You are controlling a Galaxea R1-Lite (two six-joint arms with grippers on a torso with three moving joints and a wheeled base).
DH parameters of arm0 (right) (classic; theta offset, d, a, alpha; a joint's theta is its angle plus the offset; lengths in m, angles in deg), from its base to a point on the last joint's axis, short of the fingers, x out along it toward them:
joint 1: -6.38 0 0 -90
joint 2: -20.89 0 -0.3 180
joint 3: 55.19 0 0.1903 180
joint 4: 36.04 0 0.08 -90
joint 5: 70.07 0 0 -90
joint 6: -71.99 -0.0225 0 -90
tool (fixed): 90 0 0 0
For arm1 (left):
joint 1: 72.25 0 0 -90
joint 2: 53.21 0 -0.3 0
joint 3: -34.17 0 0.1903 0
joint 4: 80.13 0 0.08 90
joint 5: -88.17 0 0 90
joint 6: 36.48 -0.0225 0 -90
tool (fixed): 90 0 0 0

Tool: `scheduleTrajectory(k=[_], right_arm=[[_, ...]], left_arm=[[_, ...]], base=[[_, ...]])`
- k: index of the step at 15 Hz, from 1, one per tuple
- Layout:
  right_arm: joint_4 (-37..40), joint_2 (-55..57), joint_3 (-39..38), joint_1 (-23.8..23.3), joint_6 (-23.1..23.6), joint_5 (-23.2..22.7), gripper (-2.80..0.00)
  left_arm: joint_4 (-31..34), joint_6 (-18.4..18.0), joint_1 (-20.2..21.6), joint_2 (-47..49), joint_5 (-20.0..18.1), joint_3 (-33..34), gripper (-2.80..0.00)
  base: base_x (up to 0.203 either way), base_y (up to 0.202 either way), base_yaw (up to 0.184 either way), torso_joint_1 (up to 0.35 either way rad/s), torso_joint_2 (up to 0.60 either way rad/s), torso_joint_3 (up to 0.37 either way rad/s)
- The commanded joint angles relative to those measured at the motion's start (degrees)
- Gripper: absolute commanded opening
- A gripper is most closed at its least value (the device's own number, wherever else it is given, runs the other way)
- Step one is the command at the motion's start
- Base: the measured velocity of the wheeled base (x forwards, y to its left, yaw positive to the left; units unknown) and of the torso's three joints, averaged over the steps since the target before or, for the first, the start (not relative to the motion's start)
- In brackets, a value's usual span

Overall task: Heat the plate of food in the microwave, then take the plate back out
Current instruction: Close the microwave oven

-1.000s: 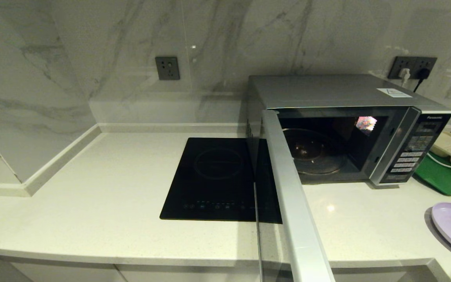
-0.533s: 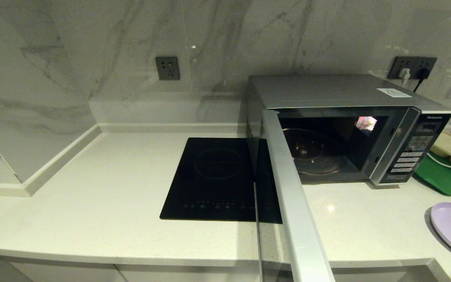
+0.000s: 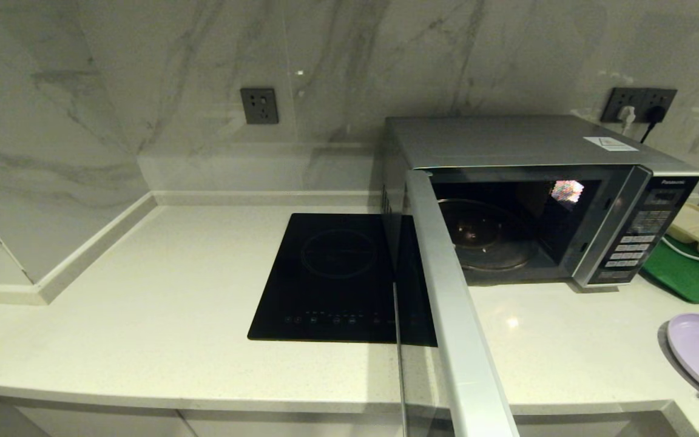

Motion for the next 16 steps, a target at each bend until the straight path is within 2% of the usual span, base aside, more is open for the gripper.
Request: scheduleTrajectory(k=[1,3,10,14,16], right_arm=[[13.7,-10.36,4.45,2.72,1.38,-1.36,-2.8],[21.88,-15.84,7.74,7.55,3.37,-1.59,-2.8],[35.33,-24.69,13.95,26.76,3.66,3.07,-2.8],[38.97,-25.07,19.02,43.14,2.53,11.11,-2.8],[40.44,-24.9,22.33,53.84,1.41,15.4,-2.8]], left_arm=[[-0.03,0.01,0.0,0.0,0.0,0.01,-2.8],[-0.03,0.01,0.0,0.0,0.0,0.01,-2.8],[-0.03,0.01,0.0,0.0,0.0,0.01,-2.8],[-0.03,0.01,0.0,0.0,0.0,0.01,-2.8],[-0.02,0.01,0.0,0.0,0.0,0.01,-2.8]], base=[[0.0,0.0,0.0,0.0,0.0,0.0],[0.0,0.0,0.0,0.0,0.0,0.0],[0.0,0.0,0.0,0.0,0.0,0.0],[0.0,0.0,0.0,0.0,0.0,0.0],[0.0,0.0,0.0,0.0,0.0,0.0]])
